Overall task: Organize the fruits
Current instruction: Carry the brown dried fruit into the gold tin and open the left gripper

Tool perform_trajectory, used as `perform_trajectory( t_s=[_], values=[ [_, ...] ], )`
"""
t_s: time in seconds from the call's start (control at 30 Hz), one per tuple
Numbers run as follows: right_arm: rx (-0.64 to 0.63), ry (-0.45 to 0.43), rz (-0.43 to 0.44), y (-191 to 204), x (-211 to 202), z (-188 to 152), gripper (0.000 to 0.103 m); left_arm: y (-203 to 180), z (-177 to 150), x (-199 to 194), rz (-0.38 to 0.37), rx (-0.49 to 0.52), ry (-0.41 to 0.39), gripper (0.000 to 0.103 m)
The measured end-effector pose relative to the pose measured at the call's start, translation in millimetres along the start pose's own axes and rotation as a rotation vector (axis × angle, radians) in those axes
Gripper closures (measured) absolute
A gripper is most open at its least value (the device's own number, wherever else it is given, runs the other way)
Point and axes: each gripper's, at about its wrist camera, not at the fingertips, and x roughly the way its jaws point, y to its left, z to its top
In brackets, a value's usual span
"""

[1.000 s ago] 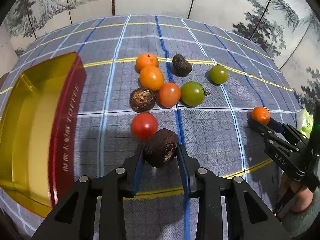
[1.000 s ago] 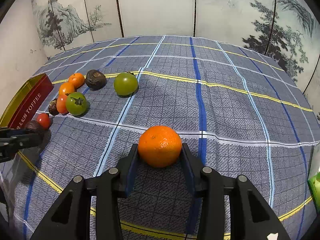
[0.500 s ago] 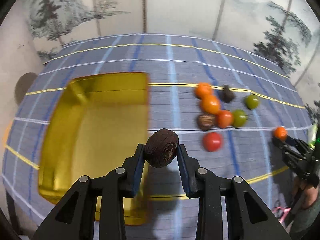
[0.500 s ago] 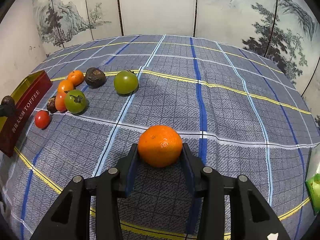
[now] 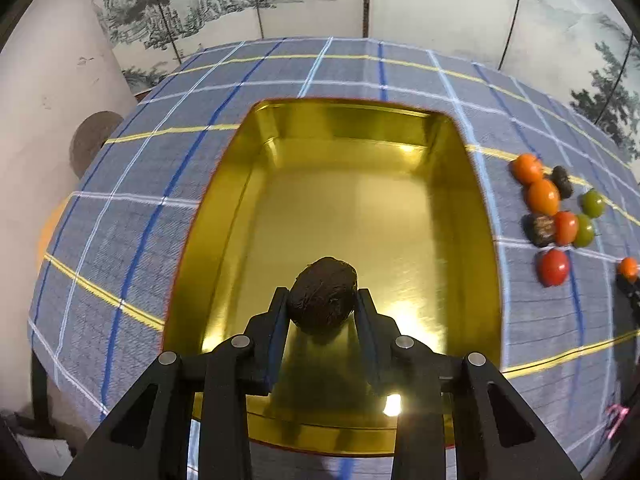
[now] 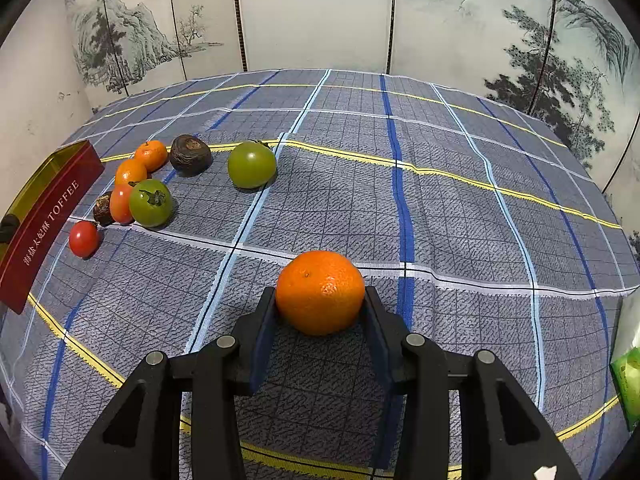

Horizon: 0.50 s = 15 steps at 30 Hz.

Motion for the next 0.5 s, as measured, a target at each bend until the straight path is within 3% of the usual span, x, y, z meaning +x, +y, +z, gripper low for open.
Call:
perform_trajectory(
  t_s=[0.5],
  values=[
    [0.001, -0.001, 0.001, 0.1, 0.1, -0.1, 0.063, 17.0, -14.2, 13.4, 0.072, 0.07, 0.027, 0.069]
  ],
)
